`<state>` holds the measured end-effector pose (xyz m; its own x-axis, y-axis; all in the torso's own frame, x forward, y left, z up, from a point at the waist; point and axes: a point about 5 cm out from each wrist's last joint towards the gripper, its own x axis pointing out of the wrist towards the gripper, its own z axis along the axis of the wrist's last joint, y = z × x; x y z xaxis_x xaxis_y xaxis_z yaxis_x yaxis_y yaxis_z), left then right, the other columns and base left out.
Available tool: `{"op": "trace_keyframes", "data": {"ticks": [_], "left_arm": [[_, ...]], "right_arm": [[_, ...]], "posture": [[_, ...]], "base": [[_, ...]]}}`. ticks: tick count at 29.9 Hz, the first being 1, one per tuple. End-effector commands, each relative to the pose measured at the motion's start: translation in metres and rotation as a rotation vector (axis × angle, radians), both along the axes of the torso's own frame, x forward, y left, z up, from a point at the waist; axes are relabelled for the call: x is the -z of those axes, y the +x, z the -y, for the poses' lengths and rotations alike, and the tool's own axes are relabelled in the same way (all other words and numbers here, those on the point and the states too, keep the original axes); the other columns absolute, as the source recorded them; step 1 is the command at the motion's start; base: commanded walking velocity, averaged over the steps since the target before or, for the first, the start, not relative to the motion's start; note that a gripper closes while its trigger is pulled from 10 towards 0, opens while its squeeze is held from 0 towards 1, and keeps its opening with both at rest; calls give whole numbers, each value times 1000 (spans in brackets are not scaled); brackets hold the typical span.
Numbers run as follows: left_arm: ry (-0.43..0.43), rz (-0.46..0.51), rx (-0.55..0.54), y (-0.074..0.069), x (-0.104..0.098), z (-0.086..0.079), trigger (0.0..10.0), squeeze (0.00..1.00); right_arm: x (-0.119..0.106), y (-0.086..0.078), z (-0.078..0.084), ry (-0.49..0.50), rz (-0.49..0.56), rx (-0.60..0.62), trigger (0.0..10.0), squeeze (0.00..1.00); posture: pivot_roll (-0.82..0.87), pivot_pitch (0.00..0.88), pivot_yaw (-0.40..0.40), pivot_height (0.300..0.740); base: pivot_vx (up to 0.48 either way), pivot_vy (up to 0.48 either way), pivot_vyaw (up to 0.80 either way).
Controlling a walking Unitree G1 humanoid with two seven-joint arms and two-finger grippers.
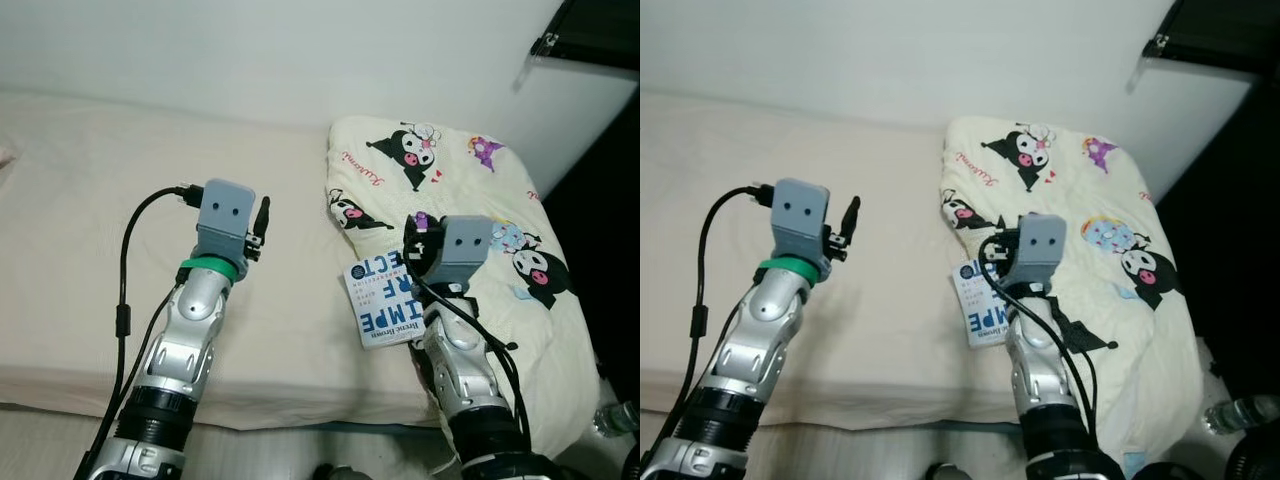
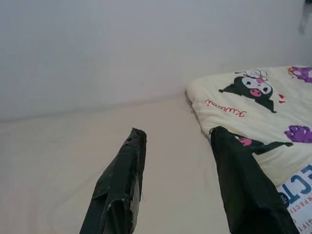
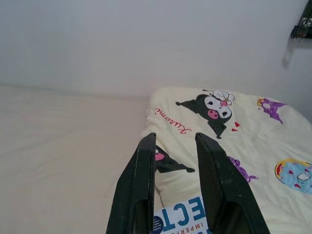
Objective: Clean up the room
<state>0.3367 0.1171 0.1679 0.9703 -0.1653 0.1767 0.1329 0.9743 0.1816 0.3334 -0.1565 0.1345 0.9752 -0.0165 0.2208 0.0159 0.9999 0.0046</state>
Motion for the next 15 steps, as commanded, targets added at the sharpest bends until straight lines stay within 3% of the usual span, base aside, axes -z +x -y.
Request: {"op": "trace_keyframes", "data": {"ticks": [1,15], "left_arm": [[8,-28,11,-3,6,1,10000,0],[18,-35,18,-4,7,-1,10000,0]], "right_arm": [[7,-4,9,8,-26,38,10000,0],[11,-5,24,10,-41,93,10000,0]], "posture": [[-64,90,-1,660],[-59,102,12,630]], "base": [[0,0,0],[0,0,0]]}}
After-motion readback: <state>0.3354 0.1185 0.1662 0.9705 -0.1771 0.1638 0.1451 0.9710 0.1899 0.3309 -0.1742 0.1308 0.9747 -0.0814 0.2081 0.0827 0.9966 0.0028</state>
